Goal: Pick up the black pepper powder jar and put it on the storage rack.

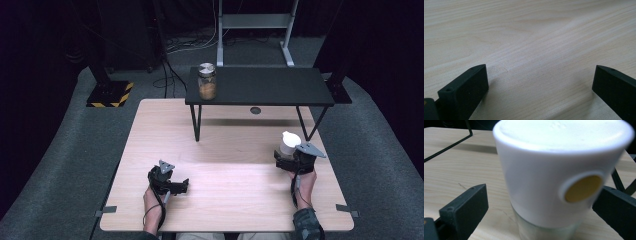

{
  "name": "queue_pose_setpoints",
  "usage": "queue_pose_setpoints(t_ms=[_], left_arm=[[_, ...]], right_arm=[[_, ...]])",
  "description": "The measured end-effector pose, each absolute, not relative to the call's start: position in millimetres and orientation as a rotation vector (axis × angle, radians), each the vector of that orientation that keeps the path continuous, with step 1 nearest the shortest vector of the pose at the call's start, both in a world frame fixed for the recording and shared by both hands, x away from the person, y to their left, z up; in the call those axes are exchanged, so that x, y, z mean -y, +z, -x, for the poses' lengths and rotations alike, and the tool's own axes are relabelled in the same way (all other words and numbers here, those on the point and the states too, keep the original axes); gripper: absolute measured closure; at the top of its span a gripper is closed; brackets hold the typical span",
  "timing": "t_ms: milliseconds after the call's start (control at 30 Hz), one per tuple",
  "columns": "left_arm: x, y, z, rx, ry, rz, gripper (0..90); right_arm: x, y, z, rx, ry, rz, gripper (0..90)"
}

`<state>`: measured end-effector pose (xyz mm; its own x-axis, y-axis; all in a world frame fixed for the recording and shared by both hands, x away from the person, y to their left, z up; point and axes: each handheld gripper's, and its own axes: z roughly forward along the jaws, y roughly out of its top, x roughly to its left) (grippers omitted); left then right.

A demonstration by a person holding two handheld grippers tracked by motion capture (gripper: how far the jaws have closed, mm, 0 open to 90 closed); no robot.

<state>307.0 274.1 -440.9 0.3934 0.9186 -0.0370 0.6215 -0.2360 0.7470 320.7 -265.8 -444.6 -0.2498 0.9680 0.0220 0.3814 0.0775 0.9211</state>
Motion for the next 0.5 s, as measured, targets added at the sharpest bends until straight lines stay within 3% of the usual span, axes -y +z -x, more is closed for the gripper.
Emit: queue_pose_setpoints(t_ms=[233,300,333,500], left_arm=[[-274.4,-440.9,-307.1,-1.316,0.546,-1.96,0.0],[-274.5,-440.9,-307.1,-1.315,0.546,-1.96,0.0],[-274.7,-441.0,-307.0,-1.315,0.545,-1.959,0.0],[-274.7,-441.0,-307.1,-1.315,0.545,-1.959,0.0]], right_arm=[[264.7,-444.8,-328.8,-1.719,1.156,-1.349,0.0],[262.5,-446.0,-328.7,-1.693,1.152,-1.371,24.8],[261.4,-449.8,-326.2,-1.666,1.156,-1.363,29.3],[256.9,-452.5,-324.2,-1.645,1.14,-1.353,30.0]])
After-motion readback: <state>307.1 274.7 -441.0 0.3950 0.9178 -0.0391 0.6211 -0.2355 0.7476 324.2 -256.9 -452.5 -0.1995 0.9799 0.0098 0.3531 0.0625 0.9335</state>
